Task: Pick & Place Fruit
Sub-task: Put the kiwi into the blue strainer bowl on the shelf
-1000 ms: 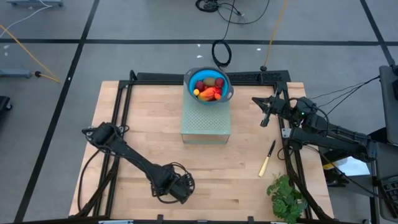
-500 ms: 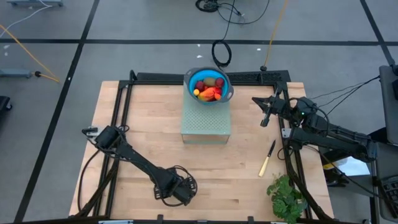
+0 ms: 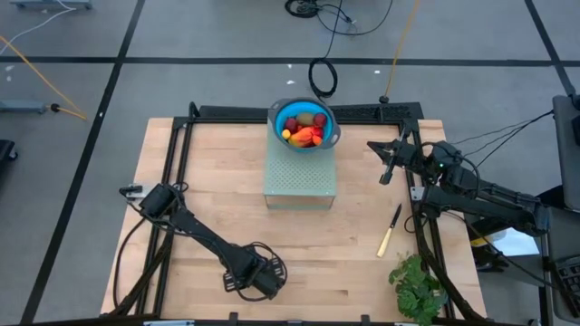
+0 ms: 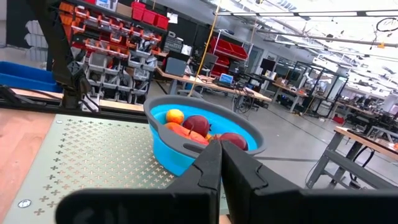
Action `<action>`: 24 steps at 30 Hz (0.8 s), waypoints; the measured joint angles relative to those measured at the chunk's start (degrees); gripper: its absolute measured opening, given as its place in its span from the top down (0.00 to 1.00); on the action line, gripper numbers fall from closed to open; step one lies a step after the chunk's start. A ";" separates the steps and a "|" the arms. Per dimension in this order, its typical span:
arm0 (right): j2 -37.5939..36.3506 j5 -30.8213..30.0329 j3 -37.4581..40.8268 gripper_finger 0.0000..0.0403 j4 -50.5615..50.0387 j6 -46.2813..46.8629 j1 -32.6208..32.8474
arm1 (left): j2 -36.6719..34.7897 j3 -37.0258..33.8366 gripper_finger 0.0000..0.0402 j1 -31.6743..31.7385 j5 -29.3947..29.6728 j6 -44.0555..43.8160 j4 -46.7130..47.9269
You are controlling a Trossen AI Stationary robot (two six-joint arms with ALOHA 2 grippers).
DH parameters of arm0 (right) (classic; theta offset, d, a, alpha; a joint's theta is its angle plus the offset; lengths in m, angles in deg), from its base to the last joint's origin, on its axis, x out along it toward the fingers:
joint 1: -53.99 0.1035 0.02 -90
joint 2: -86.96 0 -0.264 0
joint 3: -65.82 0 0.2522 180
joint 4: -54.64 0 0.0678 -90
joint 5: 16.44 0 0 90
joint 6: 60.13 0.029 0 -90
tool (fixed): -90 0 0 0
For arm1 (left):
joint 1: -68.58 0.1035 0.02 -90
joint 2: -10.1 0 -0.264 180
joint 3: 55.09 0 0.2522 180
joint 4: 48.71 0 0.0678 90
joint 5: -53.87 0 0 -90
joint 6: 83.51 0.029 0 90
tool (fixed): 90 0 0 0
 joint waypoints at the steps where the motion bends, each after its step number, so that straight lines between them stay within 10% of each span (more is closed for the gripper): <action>1: 0.00 0.00 0.00 0.99 0.00 0.00 0.00 | 0.00 0.02 0.33 0.02 0.01 -0.36 0.00; 24: 0.00 0.00 0.00 0.99 0.00 0.00 0.00 | -4.73 0.02 0.42 0.15 -0.37 -0.41 0.79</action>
